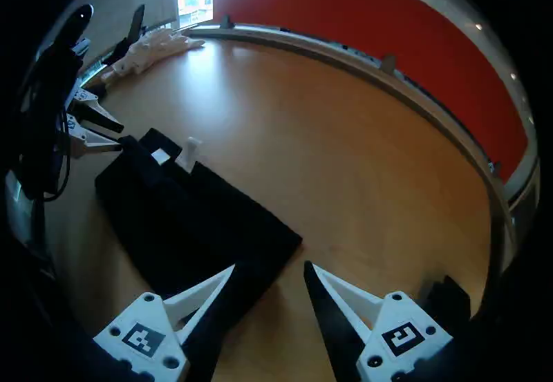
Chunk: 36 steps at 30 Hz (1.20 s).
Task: Fold towel
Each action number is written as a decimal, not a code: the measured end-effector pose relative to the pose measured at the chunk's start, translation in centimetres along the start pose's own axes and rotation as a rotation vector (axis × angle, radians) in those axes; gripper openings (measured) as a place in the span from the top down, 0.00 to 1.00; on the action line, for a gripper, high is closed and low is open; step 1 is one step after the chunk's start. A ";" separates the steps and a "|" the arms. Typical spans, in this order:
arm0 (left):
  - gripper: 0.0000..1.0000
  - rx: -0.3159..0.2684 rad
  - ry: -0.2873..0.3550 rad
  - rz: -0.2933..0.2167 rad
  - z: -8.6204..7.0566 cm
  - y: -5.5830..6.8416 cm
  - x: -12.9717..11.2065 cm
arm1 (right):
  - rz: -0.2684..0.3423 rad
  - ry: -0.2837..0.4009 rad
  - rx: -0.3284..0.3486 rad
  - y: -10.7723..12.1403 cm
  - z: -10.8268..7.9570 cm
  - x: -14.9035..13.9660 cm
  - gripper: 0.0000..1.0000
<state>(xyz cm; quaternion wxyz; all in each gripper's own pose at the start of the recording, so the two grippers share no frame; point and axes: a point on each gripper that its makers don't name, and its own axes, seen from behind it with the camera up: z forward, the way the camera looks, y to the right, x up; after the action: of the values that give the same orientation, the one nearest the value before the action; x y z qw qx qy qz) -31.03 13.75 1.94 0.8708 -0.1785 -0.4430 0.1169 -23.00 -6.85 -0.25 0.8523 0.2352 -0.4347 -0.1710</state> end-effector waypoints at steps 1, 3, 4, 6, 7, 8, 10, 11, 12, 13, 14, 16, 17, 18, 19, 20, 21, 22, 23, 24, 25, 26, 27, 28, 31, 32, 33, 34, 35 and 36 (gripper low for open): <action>0.44 -0.001 0.000 -0.004 0.0 -0.1 0.1 | 0.001 0.002 -0.002 0.1 0.0 0.1 0.33; 0.37 -0.004 0.001 -0.012 0.0 -0.2 0.2 | 0.003 0.006 -0.008 0.3 0.1 0.3 0.33; 0.35 -0.006 0.001 -0.016 -0.1 -0.2 0.2 | 0.004 0.010 -0.010 0.3 0.1 0.4 0.33; 0.28 -0.010 0.000 -0.025 -0.1 -0.3 0.2 | 0.005 0.017 -0.015 0.5 0.0 0.6 0.31; 0.24 -0.012 -0.002 -0.028 -0.1 -0.3 0.2 | 0.006 0.020 -0.018 0.5 0.0 0.8 0.30; 0.21 -0.015 -0.003 -0.031 -0.1 -0.3 0.2 | 0.006 0.023 -0.021 0.6 -0.1 0.9 0.29; 0.13 -0.018 -0.004 -0.035 -0.2 -0.3 0.2 | 0.009 0.030 -0.025 0.7 -0.1 1.1 0.24; 0.09 -0.019 -0.004 -0.037 -0.2 -0.4 0.2 | 0.010 0.033 -0.026 0.7 -0.2 1.2 0.19; 0.09 -0.020 -0.004 -0.038 -0.3 -0.4 0.1 | 0.012 0.036 -0.026 0.7 -0.2 1.3 0.14; 0.08 -0.019 -0.003 -0.038 -0.3 -0.4 0.2 | 0.013 0.039 -0.028 0.8 -0.2 1.4 0.12; 0.07 -0.018 -0.001 -0.038 -0.4 -0.5 0.2 | 0.014 0.041 -0.029 0.8 -0.3 1.4 0.11; 0.07 -0.018 0.001 -0.038 -0.5 -0.5 0.2 | 0.015 0.046 -0.032 0.9 -0.4 1.5 0.11; 0.07 -0.019 0.002 -0.038 -0.6 -0.5 0.2 | 0.015 0.048 -0.033 0.9 -0.5 1.6 0.11; 0.07 -0.020 0.003 -0.038 -0.8 -0.4 0.2 | 0.015 0.050 -0.035 0.9 -0.6 1.6 0.11; 0.07 -0.022 0.003 -0.040 -0.9 -0.4 0.2 | 0.014 0.051 -0.034 0.8 -0.7 1.5 0.11; 0.07 -0.024 0.004 -0.042 -1.0 -0.4 0.1 | 0.012 0.052 -0.033 0.8 -0.8 1.5 0.11; 0.07 -0.026 0.004 -0.044 -1.2 -0.3 0.1 | 0.011 0.053 -0.032 0.7 -0.9 1.4 0.11; 0.07 -0.027 0.005 -0.047 -1.3 -0.3 0.0 | 0.011 0.053 -0.031 0.6 -1.0 1.3 0.11; 0.07 -0.028 0.005 -0.050 -1.4 -0.2 0.0 | 0.010 0.054 -0.030 0.4 -1.2 1.2 0.11; 0.07 -0.030 0.006 -0.053 -1.5 -0.2 -0.1 | 0.010 0.055 -0.029 0.3 -1.3 1.1 0.11; 0.07 -0.031 0.007 -0.055 -1.6 -0.1 -0.2 | 0.011 0.055 -0.028 0.2 -1.5 1.0 0.11; 0.07 -0.032 0.008 -0.057 -1.8 -0.1 -0.2 | 0.013 0.056 -0.026 0.0 -1.6 0.9 0.11; 0.07 -0.033 0.010 -0.060 -1.9 0.0 -0.3 | 0.015 0.056 -0.025 -0.1 -1.8 0.7 0.11; 0.07 -0.034 0.010 -0.062 -2.1 0.1 -0.5 | 0.017 0.056 -0.024 -0.3 -1.9 0.5 0.11; 0.07 -0.036 0.012 -0.066 -2.5 0.3 -0.9 | 0.026 0.056 -0.020 -0.8 -2.4 -0.1 0.11; 0.07 -0.036 0.011 -0.067 -2.7 0.4 -1.1 | 0.030 0.056 -0.018 -0.9 -2.5 -0.3 0.11; 0.07 -0.036 0.011 -0.068 -2.8 0.4 -1.3 | 0.034 0.055 -0.016 -1.1 -2.7 -0.5 0.11; 0.07 -0.036 0.010 -0.070 -3.0 0.5 -1.5 | 0.037 0.054 -0.015 -1.3 -2.9 -0.8 0.11; 0.07 -0.037 0.009 -0.071 -3.1 0.6 -1.7 | 0.040 0.054 -0.013 -1.5 -3.0 -1.0 0.11; 0.07 -0.037 0.009 -0.074 -3.3 0.7 -2.0 | 0.044 0.053 -0.012 -1.6 -3.2 -1.3 0.11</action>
<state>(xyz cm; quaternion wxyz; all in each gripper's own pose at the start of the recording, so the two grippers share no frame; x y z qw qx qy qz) -29.53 12.99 -1.56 0.8729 -0.1787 -0.4476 0.0758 -21.27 -6.75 -3.66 0.8684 0.2249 -0.4161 -0.1487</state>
